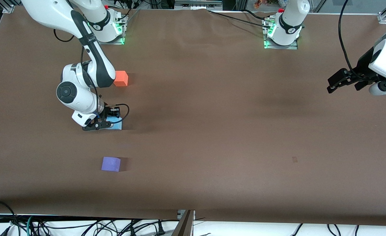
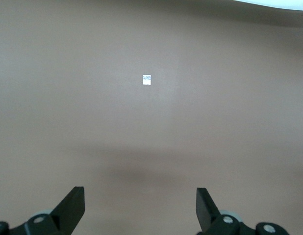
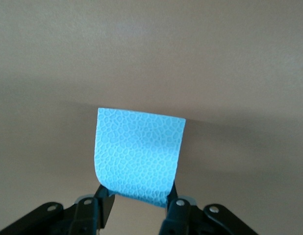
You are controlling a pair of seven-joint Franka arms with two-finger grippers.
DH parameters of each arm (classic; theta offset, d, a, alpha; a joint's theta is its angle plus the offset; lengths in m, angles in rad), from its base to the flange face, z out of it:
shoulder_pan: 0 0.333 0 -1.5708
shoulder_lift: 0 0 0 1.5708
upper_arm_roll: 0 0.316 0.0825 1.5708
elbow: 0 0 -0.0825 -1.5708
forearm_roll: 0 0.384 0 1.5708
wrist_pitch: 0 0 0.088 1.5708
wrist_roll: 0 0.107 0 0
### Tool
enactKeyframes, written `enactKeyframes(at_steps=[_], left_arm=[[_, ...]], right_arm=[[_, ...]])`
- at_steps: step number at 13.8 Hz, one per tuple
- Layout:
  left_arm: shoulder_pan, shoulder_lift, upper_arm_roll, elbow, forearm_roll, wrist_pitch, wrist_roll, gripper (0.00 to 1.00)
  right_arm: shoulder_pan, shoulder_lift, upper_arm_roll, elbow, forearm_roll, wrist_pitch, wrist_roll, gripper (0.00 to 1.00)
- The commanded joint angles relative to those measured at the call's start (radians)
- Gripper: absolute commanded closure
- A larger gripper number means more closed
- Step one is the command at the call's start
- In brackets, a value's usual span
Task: Place blue block between orange and purple blocks
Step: 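Carry the blue cube with the right gripper toward the orange cube, then lower the blue cube between orange and purple cubes, open the right gripper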
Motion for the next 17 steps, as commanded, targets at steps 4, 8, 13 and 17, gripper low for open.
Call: enactKeyframes(at_steps=[4, 8, 13, 17], left_arm=[[-0.002, 0.014, 0.009, 0.033, 0.019, -0.019, -0.006, 0.00], [0.002, 0.014, 0.009, 0.033, 0.019, -0.019, -0.006, 0.00], [0.002, 0.015, 0.009, 0.031, 0.019, -0.019, -0.006, 0.00], [0.002, 0.015, 0.009, 0.033, 0.019, -0.019, -0.006, 0.00]], right_arm=[[-0.010, -0.043, 0.014, -0.023, 0.029, 0.010, -0.044, 0.00], [-0.010, -0.060, 0.013, 0.136, 0.027, -0.181, -0.046, 0.00], [-0.011, -0.055, -0.016, 0.373, 0.020, -0.440, -0.046, 0.00], [-0.014, -0.060, -0.044, 0.496, 0.007, -0.614, -0.043, 0.00]])
